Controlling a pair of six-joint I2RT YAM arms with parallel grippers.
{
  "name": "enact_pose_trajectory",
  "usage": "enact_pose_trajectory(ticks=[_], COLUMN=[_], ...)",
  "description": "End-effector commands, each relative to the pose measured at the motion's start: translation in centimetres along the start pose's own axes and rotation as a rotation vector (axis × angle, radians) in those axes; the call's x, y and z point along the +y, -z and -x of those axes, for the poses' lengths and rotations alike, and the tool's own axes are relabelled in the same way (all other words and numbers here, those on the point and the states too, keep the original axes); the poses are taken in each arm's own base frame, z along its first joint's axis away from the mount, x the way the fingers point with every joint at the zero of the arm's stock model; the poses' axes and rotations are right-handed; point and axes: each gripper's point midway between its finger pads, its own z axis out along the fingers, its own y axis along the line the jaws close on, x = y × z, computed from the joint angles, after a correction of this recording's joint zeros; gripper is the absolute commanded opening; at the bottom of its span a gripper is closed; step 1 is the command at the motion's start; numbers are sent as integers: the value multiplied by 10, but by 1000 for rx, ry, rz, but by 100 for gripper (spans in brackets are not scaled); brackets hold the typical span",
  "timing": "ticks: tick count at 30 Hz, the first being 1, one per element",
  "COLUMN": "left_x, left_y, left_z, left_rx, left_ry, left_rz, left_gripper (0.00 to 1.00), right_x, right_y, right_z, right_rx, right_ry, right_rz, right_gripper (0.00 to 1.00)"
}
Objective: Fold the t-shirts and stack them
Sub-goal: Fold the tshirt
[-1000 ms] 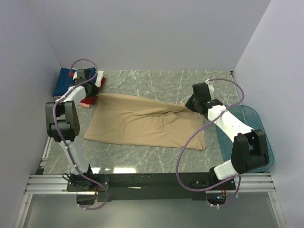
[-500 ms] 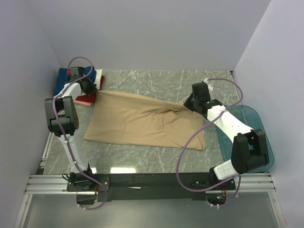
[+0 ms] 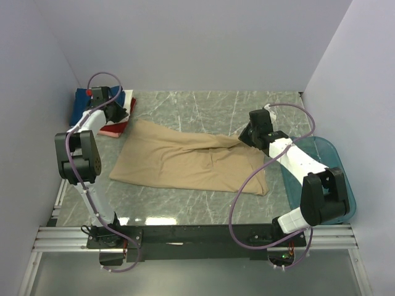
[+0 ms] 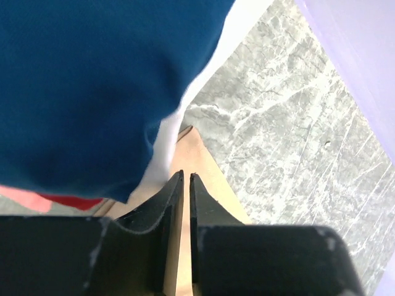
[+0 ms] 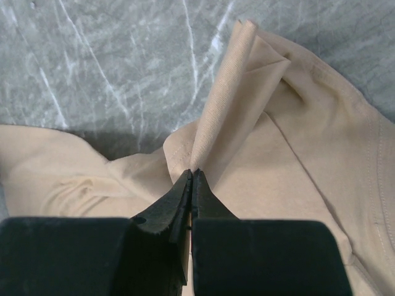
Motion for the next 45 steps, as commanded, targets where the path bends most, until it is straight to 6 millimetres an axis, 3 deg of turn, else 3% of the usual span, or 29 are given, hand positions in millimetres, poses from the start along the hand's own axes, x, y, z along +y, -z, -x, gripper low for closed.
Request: enact_pose_trajectory(ticks=[1,6,10,11,13,17,22,23,33,45], left_x=[-15,-11,-35,-28,-37,-27,-31,-24,-15,-31], left_y=[17,19,11,2,-3,-26,-43,-49,-62,-64], left_z=[8,1,-9,-12,-20,-32,-40,-45,-46,-37], left_rx=[-62,-64,-62,-54,-68,-78,-96,-91,-142,-160], left_ry=[-1,0,-77,-82,-100,-82,-82,-88,-69,-69], left_rz=[-8,18,62,103,159,268,323,353,432,394], left_gripper=[13,12,16,18,20,28,30,30,36,36], right_x=[0,-2,-1,-2,-3,-1,3,3,5,3], right_y=[6,4,4,4,3,2,-1,-2,-5,-8], right_z=[6,3,3,2,1,1,2,2,0,-4], right_rx=[-39,-34,-33,-32,-30,-30,-18,-19,-9,1], right_ry=[6,12,10,11,11,15,25,25,38,37], right_rz=[10,7,10,9,7,13,23,24,35,35], right_gripper=[0,0,0,0,0,0,0,0,0,0])
